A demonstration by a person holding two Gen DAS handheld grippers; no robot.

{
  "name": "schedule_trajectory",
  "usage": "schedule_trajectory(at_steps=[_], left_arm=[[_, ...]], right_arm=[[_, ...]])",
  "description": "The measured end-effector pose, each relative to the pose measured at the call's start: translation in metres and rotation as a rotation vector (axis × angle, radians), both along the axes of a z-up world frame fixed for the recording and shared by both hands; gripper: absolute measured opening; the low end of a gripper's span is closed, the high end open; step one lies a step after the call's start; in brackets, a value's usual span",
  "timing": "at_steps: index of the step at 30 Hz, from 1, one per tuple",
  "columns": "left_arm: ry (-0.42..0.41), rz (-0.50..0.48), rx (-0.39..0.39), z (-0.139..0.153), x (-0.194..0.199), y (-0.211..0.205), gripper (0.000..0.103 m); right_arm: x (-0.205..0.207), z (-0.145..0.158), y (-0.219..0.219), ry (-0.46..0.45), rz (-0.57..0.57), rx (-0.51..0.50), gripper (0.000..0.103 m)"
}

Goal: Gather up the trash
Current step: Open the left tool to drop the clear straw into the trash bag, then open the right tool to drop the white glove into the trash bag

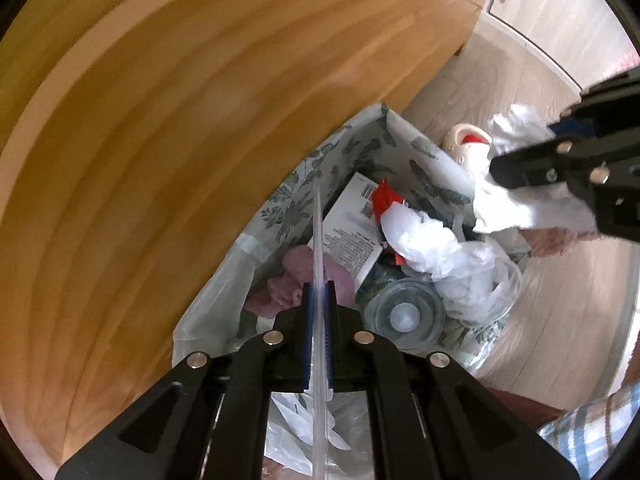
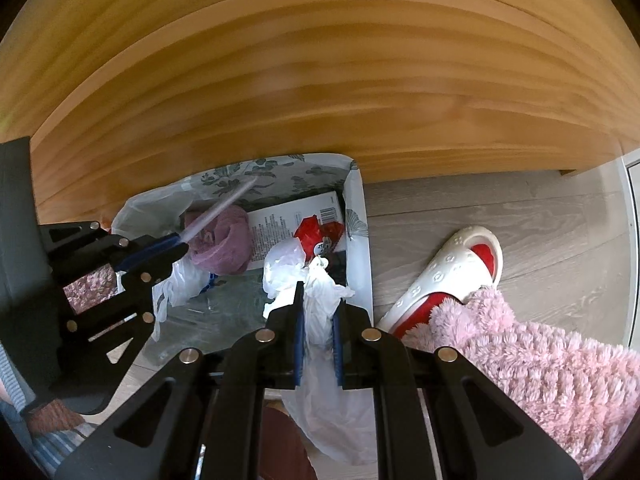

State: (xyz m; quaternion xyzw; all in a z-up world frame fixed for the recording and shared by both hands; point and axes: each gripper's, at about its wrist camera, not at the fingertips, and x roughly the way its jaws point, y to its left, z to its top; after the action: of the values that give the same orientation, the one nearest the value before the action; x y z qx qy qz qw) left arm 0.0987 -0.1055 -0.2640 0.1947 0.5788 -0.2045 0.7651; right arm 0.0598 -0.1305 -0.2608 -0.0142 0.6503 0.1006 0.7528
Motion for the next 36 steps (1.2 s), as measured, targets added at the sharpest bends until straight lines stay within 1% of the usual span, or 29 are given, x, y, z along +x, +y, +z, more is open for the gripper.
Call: schedule_trajectory(at_steps=[1, 2, 3, 4, 5, 6, 10, 12, 16, 18, 19, 21, 23, 24, 26, 27, 29, 30, 33, 36], left_arm=[[-0.006, 0.005, -0.002, 0.002, 0.000, 0.001, 0.005], [-0.011, 0.008, -0.003, 0.005, 0.000, 0.001, 0.011], [-0.017, 0.011, -0.007, 0.007, -0.001, 0.002, 0.020], [-0.023, 0.014, -0.010, 0.010, -0.001, 0.003, 0.024], [-0.028, 0.015, -0.011, 0.011, -0.001, 0.003, 0.030], [-0.032, 0.014, -0.013, 0.013, -0.002, 0.004, 0.033], [-0.031, 0.033, -0.023, 0.021, -0.006, 0.008, 0.036], [-0.026, 0.062, -0.038, 0.026, -0.006, 0.013, 0.043], [-0.028, 0.122, -0.074, 0.039, -0.009, 0.023, 0.055], [-0.024, 0.152, -0.085, 0.046, -0.012, 0.029, 0.066], [-0.019, 0.168, -0.093, 0.050, -0.014, 0.031, 0.068], [-0.010, 0.203, -0.110, 0.055, -0.016, 0.038, 0.077], [-0.015, 0.241, -0.100, 0.058, -0.017, 0.042, 0.080], [-0.024, 0.258, -0.089, 0.062, -0.018, 0.045, 0.083], [-0.032, 0.287, -0.097, 0.066, -0.019, 0.051, 0.093], [-0.029, 0.309, -0.107, 0.069, -0.019, 0.055, 0.096], [-0.006, 0.349, -0.131, 0.071, -0.019, 0.062, 0.096], [0.012, 0.389, -0.138, 0.072, -0.018, 0.068, 0.096], [0.028, 0.456, -0.137, 0.071, -0.019, 0.077, 0.096], [0.032, 0.493, -0.130, 0.070, -0.020, 0.084, 0.096]], right_arm=[[0.000, 0.000, 0.000, -0.001, 0.002, 0.000, 0.011], [0.000, 0.000, 0.000, -0.001, 0.003, 0.001, 0.011], [0.000, 0.000, 0.001, -0.002, 0.003, 0.001, 0.011], [-0.001, 0.000, 0.000, -0.003, 0.003, 0.001, 0.011], [-0.001, 0.001, 0.001, -0.004, 0.002, 0.001, 0.011], [-0.001, 0.001, 0.000, -0.005, 0.002, 0.002, 0.011], [-0.002, 0.001, -0.001, -0.008, -0.003, 0.001, 0.011], [-0.002, 0.002, -0.001, -0.010, -0.002, 0.002, 0.011], [-0.003, 0.004, 0.001, -0.018, 0.005, 0.005, 0.011], [-0.004, 0.005, 0.002, -0.022, 0.009, 0.008, 0.011], [-0.004, 0.006, 0.002, -0.025, 0.011, 0.010, 0.011], [-0.004, 0.008, 0.002, -0.030, 0.014, 0.012, 0.011], [-0.004, 0.009, 0.003, -0.034, 0.018, 0.016, 0.011], [-0.004, 0.010, 0.004, -0.039, 0.021, 0.018, 0.011], [-0.005, 0.012, 0.005, -0.045, 0.026, 0.021, 0.011], [-0.005, 0.012, 0.006, -0.051, 0.030, 0.024, 0.011], [-0.005, 0.013, 0.007, -0.058, 0.035, 0.028, 0.011], [-0.005, 0.014, 0.008, -0.063, 0.037, 0.030, 0.011], [-0.006, 0.015, 0.010, -0.076, 0.048, 0.037, 0.011], [-0.006, 0.013, 0.015, -0.082, 0.063, 0.038, 0.011]])
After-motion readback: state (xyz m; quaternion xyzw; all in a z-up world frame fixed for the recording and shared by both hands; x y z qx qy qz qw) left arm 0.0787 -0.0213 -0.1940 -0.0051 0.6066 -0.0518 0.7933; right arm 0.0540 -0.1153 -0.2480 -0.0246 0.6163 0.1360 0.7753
